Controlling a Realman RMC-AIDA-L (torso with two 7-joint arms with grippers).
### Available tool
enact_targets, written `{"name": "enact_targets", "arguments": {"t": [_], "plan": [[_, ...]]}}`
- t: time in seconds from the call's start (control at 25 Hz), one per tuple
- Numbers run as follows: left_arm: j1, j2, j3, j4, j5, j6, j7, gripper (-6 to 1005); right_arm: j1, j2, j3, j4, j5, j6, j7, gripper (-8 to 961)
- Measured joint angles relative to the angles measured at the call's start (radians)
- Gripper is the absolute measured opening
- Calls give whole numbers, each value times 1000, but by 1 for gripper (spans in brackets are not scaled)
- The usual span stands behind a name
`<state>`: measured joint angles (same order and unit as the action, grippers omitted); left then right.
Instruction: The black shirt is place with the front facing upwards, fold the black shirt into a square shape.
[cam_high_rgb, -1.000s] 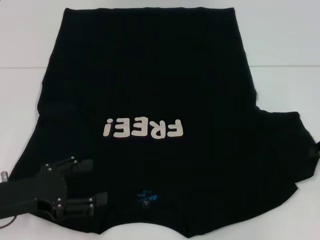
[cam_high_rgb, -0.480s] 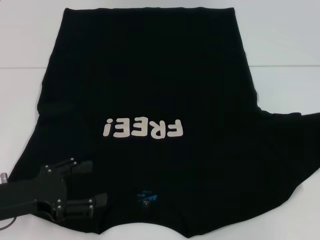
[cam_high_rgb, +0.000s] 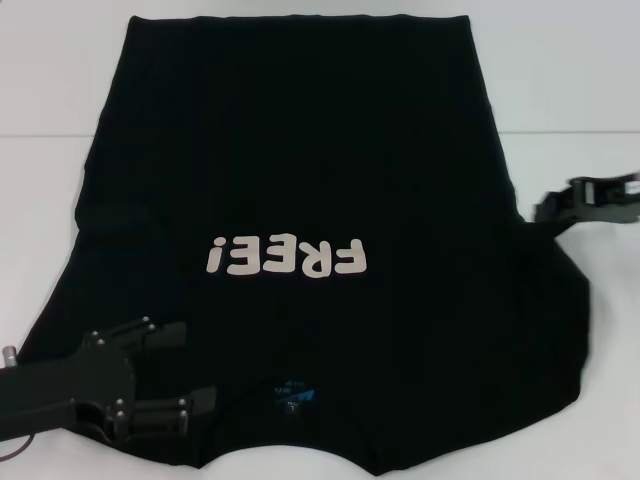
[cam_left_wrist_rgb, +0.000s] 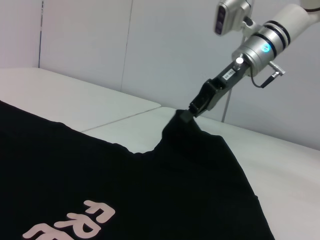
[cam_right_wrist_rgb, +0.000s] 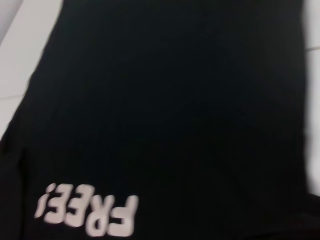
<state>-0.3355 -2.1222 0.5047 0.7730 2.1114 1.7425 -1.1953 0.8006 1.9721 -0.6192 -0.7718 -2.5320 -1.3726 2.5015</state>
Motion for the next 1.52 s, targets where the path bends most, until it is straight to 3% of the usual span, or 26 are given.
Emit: {"name": "enact_targets", "arguments": {"t": [0.44,0.84,0.96,1.04,1.24,1.4,1.44,1.48,1.52], "plan": [[3,-3,0,0,0,0,-2,837,76,68,-113,46,11,63,-17,55],[3,-4,0,-5,1,0,-3,828,57,82,-116,58,96,62,-124,72],[2,-4,0,-15,-5,-3,-9,826,37,85,-114,64,157,59,-167,314],[-1,-1,-2,-25,-8,-4,-31,824,18,80,-111,75,202,57,-199,395],[-17,21,-46,-49,-28,11,-211,820,-84,76,-109,87,366,-2,-421,581],[-35,82,-78,-70,-36,41,-493,817,-188,106,-113,87,454,-87,-739,671],[-35,82,-78,-70,-36,41,-493,816,-210,114,-113,92,462,-97,-817,693],[-38,113,-103,-82,-35,49,-631,815,-230,119,-114,103,469,-105,-888,716],[-39,123,-111,-84,-33,50,-673,814,-256,121,-114,140,481,-116,-1010,738]]}}
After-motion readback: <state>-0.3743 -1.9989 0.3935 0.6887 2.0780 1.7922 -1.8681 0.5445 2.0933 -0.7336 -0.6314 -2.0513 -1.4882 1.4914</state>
